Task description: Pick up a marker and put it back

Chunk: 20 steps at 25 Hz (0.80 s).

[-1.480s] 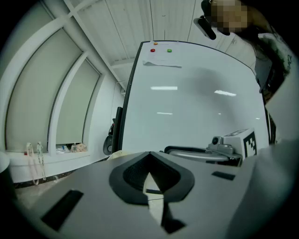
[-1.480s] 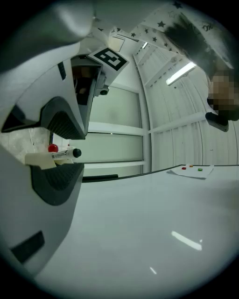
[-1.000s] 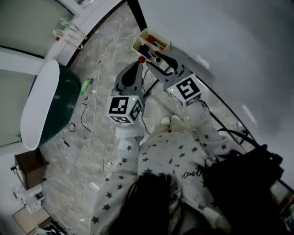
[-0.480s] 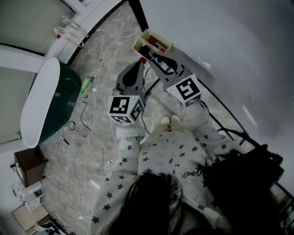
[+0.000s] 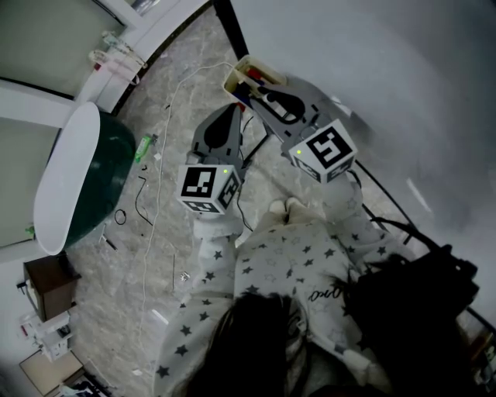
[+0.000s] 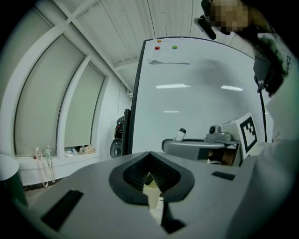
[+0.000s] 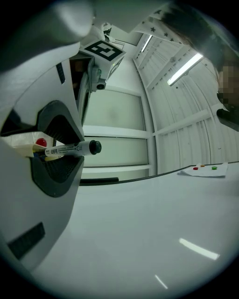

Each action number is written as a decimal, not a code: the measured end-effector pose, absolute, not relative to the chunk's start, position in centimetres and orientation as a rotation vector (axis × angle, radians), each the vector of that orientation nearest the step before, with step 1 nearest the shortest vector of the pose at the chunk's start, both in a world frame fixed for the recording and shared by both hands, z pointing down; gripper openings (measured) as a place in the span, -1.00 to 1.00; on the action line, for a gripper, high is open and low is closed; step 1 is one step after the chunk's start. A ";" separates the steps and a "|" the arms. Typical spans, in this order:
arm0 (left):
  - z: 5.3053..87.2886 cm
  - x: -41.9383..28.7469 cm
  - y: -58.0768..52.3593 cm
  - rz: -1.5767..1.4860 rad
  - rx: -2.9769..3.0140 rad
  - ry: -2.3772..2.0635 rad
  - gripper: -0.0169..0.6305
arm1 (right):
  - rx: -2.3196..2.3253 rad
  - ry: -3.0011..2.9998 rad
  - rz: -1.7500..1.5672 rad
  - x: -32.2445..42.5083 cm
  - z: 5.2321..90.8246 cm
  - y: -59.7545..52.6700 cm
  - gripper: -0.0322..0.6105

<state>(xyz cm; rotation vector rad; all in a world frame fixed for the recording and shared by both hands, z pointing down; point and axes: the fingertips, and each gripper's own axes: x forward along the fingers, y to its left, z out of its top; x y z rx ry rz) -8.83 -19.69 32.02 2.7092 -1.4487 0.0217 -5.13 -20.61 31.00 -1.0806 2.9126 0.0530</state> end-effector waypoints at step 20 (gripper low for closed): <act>25.7 -6.6 -17.5 -0.037 2.844 -1.337 -0.95 | -1.029 2.904 0.090 -2.7 25.0 -17.6 -0.64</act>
